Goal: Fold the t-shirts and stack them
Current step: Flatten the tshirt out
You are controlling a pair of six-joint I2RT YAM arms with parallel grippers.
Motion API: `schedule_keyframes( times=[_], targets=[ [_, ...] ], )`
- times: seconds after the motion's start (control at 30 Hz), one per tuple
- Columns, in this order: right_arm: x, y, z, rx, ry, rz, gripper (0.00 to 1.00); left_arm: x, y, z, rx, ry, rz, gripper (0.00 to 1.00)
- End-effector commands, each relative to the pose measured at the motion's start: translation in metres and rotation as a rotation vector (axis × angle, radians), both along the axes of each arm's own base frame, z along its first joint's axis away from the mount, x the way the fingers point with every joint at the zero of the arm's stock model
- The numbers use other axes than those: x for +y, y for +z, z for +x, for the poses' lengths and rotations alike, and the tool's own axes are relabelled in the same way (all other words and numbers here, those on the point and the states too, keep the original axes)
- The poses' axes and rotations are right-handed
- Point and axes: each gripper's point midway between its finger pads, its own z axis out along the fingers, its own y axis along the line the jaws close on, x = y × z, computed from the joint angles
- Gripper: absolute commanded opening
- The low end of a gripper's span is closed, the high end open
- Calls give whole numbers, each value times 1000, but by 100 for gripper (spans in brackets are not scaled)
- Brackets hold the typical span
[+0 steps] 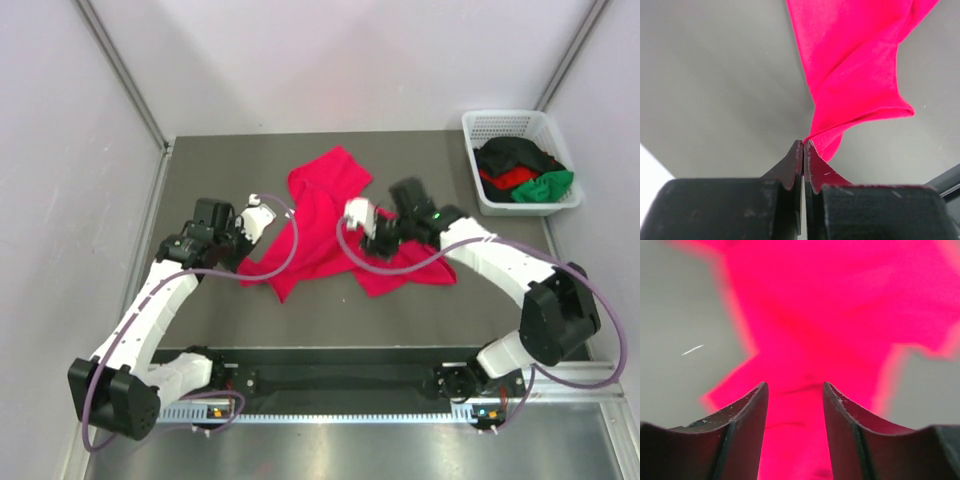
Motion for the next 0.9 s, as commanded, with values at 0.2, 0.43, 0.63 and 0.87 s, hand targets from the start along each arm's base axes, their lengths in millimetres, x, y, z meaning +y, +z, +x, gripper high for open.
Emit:
schedule_keyframes(
  times=[0.2,0.43,0.63,0.87],
  targets=[
    [5,-103,-120,266,207,-194,45,-8,17,17,-74,11,-60,0],
    [5,-122,-114,246,179,-239,46,-6,19,13,-86,24,-62,0],
    [10,-135,-97,234,149,-277,44,-1,19,9,-91,47,-66,0],
    [3,-150,-89,213,113,-323,34,7,21,9,-96,72,-66,0]
  ],
)
